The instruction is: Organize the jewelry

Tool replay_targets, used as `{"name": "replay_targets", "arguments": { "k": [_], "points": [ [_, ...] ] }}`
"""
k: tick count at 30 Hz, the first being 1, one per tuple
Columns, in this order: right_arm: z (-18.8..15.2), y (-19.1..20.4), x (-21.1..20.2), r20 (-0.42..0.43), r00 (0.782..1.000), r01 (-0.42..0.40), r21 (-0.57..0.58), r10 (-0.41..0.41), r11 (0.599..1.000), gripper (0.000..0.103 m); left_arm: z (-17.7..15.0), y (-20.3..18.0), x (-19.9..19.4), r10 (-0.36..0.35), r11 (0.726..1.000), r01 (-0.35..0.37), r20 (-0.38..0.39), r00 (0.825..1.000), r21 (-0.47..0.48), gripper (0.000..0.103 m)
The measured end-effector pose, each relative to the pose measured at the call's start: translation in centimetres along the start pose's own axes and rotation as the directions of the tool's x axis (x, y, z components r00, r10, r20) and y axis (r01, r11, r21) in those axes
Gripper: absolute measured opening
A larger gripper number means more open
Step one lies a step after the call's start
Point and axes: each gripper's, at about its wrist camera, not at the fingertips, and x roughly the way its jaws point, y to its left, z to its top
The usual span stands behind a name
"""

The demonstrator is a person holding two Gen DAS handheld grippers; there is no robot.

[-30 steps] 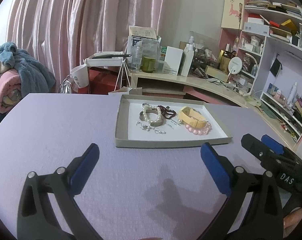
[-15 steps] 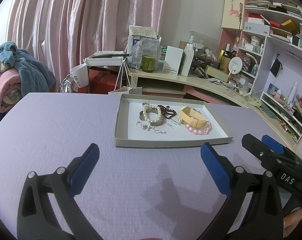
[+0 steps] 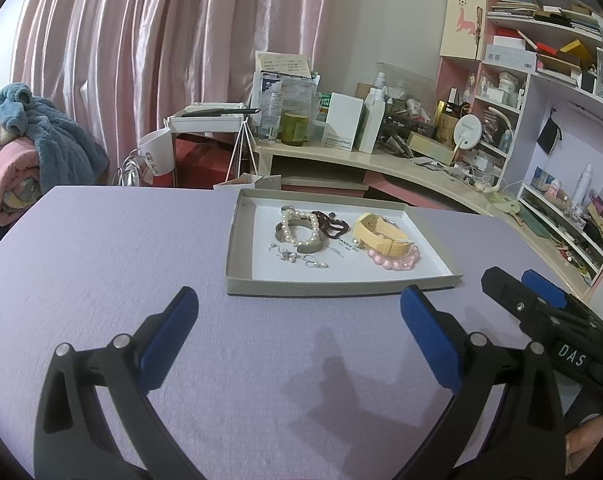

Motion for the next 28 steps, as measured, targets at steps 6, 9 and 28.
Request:
{"name": "replay_targets", "arguments": {
  "k": [6, 9, 28],
  "points": [
    [0.01, 0.00, -0.01, 0.000, 1.000, 0.000, 0.000, 0.000, 1.000, 0.102, -0.03, -0.03, 0.00, -0.001, 1.000, 0.001, -0.001, 1.000, 0.000, 0.101],
    [0.01, -0.02, -0.02, 0.000, 1.000, 0.000, 0.000, 0.000, 1.000, 0.102, -0.12, -0.28, -0.06, -0.003, 1.000, 0.003, 0.000, 1.000, 0.002, 0.101],
    [0.04, -0.18, -0.06, 0.002, 1.000, 0.001, 0.000, -0.001, 1.000, 0.102, -0.14, -0.88, -0.39, 0.000, 1.000, 0.000, 0.003, 1.000, 0.002, 0.101]
  ]
}}
